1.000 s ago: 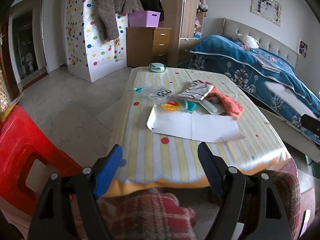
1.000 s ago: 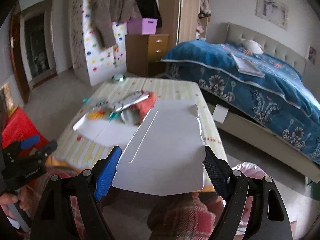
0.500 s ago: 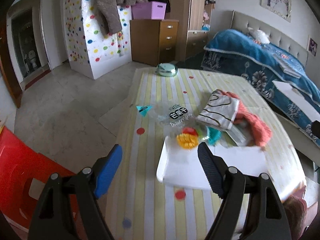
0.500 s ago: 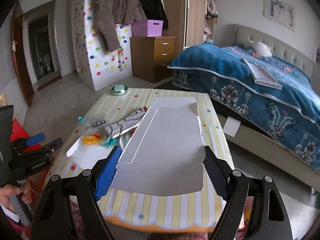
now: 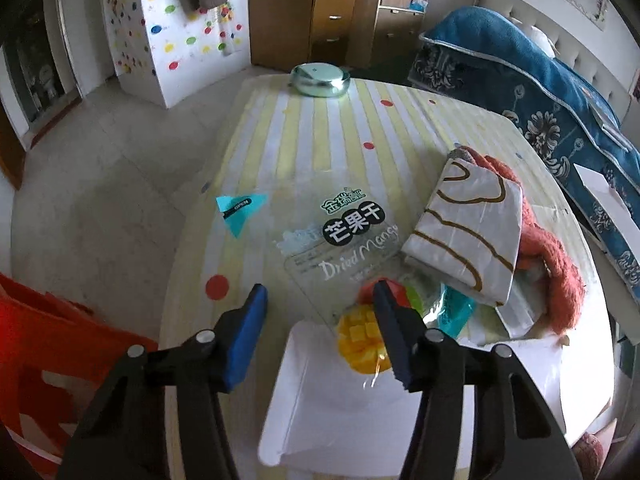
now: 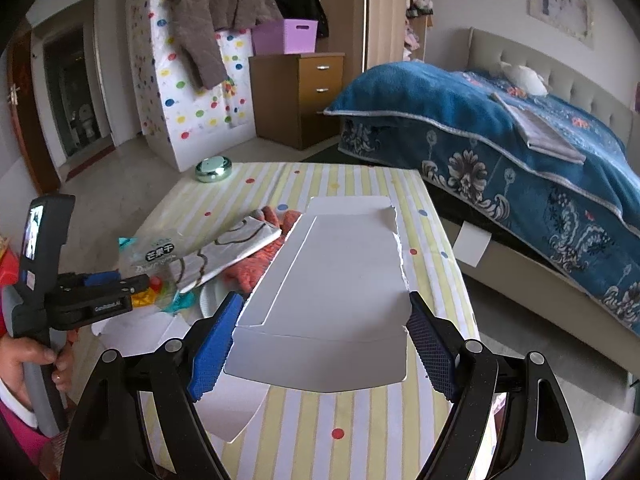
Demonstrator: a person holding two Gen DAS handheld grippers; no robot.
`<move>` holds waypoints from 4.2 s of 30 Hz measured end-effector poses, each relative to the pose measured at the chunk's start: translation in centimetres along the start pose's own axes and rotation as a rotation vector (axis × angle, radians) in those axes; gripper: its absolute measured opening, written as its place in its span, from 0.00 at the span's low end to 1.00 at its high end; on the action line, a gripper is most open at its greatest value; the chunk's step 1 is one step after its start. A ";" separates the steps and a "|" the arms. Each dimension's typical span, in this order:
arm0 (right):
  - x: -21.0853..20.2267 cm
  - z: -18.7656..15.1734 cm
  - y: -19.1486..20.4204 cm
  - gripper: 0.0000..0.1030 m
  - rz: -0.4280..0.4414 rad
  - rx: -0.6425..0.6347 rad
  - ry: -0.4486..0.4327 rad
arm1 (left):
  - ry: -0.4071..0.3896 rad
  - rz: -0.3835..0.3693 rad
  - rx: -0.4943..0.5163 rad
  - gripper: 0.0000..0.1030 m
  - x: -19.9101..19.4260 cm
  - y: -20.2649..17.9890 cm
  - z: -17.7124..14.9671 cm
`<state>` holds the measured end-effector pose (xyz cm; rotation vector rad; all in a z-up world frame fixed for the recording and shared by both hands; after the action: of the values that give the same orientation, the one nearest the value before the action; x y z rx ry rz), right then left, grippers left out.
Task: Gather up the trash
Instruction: 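Grasp the clear dried mango bag with the left tool, then carry the mango bag with the left tool while the right tool carries the paper to the wastebasket, then open both tools over the wastebasket and return to the table, then grasp the orange knit glove with the right tool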
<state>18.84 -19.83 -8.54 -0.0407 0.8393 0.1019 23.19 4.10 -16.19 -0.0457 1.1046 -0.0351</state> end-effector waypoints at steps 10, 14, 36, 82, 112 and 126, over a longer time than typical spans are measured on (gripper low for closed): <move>-1.6 -0.9 -0.9 0.78 0.004 0.023 -0.024 | -0.187 -0.029 -0.032 0.05 -5.0 0.3 1.5; -2.7 -1.1 -1.1 0.78 0.006 0.029 -0.048 | -0.299 -0.084 -0.034 0.00 -9.5 0.8 1.5; -8.4 -5.5 -8.7 0.78 -0.068 0.172 -0.098 | -0.386 -0.419 0.320 0.00 -16.2 -17.4 -3.1; -11.7 -19.7 -26.6 0.83 -0.266 0.472 0.004 | -0.272 -0.511 0.602 0.42 -13.1 -36.1 -9.7; -2.9 -3.6 -1.6 0.74 0.102 0.028 0.048 | -0.280 -0.048 0.137 0.73 -10.2 -4.0 -2.4; 7.3 0.5 2.0 0.83 0.206 -0.013 0.171 | -0.172 0.010 0.110 0.73 -4.5 -1.9 0.2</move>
<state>23.84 -17.30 -13.60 0.0255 1.0120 0.3012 21.34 2.41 -12.02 0.0541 0.9291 -0.0814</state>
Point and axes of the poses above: each gripper's, at about its wrist camera, not at the fingertips, and x roughly the way its jaws point, y to its left, z to its top, the point moved 5 cm from there along x, roughly the way its jaws point, and after that the axes turned 6 degrees about y, right-handed, at the moved point
